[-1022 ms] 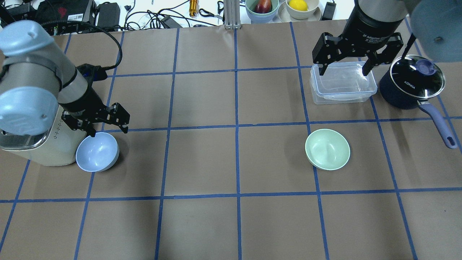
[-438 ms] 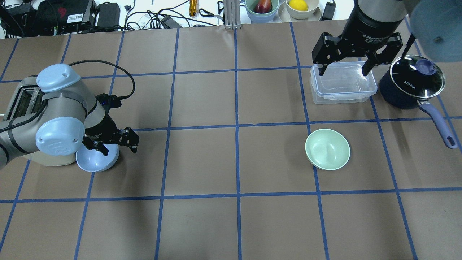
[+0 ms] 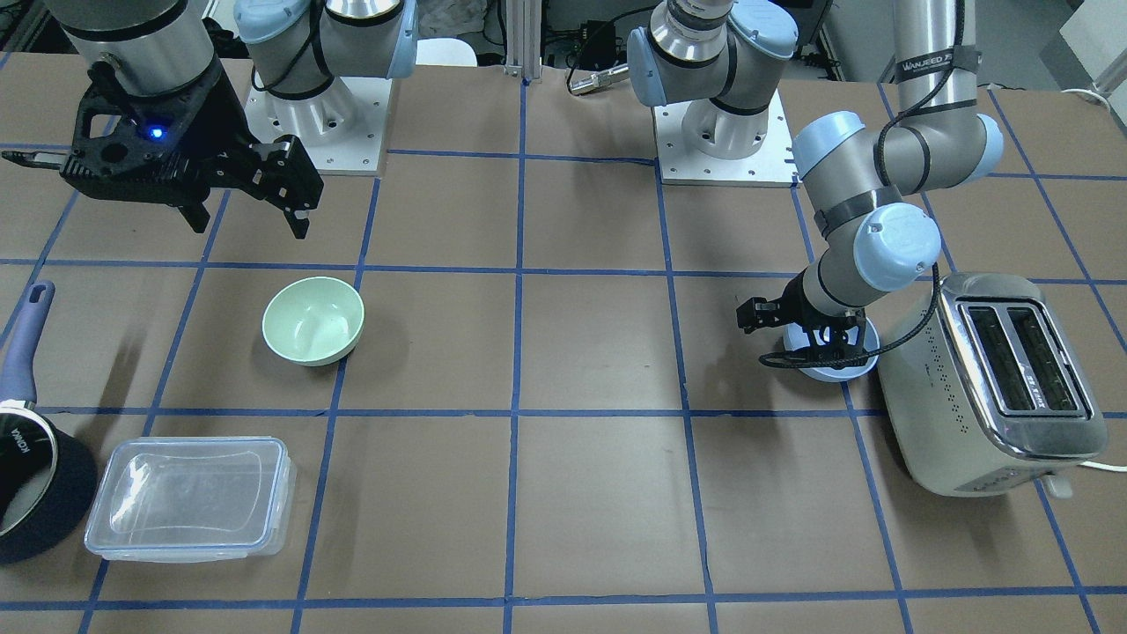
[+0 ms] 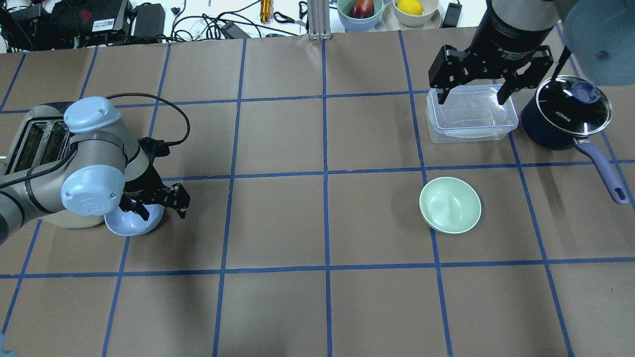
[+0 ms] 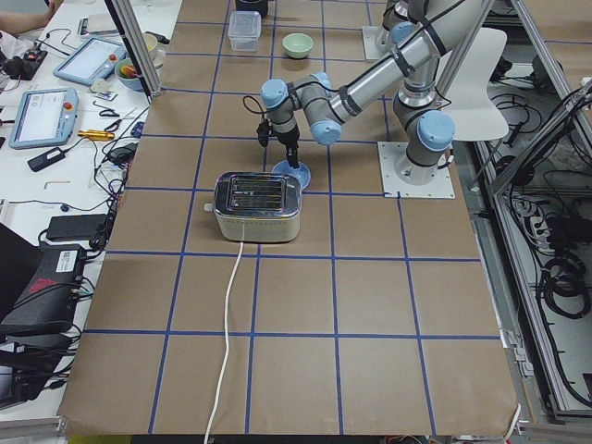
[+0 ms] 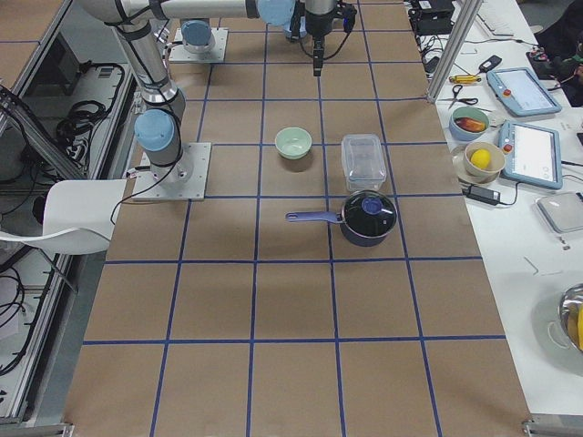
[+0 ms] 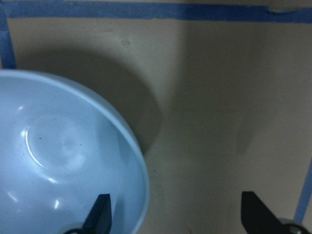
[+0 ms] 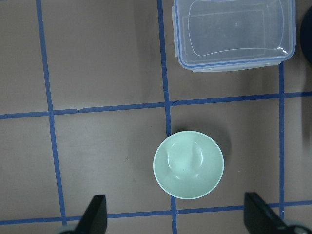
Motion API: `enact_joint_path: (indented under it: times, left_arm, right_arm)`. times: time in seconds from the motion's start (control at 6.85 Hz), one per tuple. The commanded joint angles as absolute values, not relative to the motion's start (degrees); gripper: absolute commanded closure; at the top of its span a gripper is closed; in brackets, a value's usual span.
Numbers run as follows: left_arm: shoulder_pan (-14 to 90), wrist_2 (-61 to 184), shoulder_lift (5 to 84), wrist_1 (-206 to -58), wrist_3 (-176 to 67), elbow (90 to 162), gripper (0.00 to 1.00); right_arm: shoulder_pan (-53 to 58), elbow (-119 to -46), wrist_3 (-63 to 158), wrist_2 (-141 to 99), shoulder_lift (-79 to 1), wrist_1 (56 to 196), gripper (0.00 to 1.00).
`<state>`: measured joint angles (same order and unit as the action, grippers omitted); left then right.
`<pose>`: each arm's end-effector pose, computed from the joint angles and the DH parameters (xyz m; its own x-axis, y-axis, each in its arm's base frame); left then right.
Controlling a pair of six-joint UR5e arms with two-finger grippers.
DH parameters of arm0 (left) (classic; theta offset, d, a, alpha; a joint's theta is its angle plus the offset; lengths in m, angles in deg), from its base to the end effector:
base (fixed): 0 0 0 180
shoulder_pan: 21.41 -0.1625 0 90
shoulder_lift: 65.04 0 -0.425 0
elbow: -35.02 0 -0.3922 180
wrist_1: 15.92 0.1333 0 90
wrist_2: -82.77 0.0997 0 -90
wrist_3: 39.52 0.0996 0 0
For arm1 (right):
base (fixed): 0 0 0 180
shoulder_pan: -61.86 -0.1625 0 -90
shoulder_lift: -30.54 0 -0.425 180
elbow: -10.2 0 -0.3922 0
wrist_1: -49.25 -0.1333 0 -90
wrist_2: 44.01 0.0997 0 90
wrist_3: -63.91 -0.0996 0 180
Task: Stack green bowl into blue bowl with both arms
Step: 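Close the left gripper on the blue bowl rim and lift it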
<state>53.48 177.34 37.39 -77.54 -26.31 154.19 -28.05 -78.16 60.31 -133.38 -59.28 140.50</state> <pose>-0.0014 -0.4759 0.1977 -0.9995 -0.0211 -0.0233 -0.0260 0.9703 0.2404 0.1336 -0.4979 0.5027 -0.9979 0.0638 -0.0139 0.0644 0.9968 -0.0465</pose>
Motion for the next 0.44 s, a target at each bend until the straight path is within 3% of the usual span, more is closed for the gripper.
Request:
enact_joint_path:
  times: [0.0, 0.29]
  left_arm:
    - [54.1, 177.7, 37.1, -77.2, -26.3, 154.2, 1.0]
    - [54.3, 177.4, 37.7, -77.1, -26.5, 154.2, 1.0]
  right_arm:
    - [-28.0, -78.2, 60.3, -133.2, -59.3, 140.5, 0.0]
    - [-28.0, -78.1, 60.3, -133.1, -59.3, 140.6, 0.0]
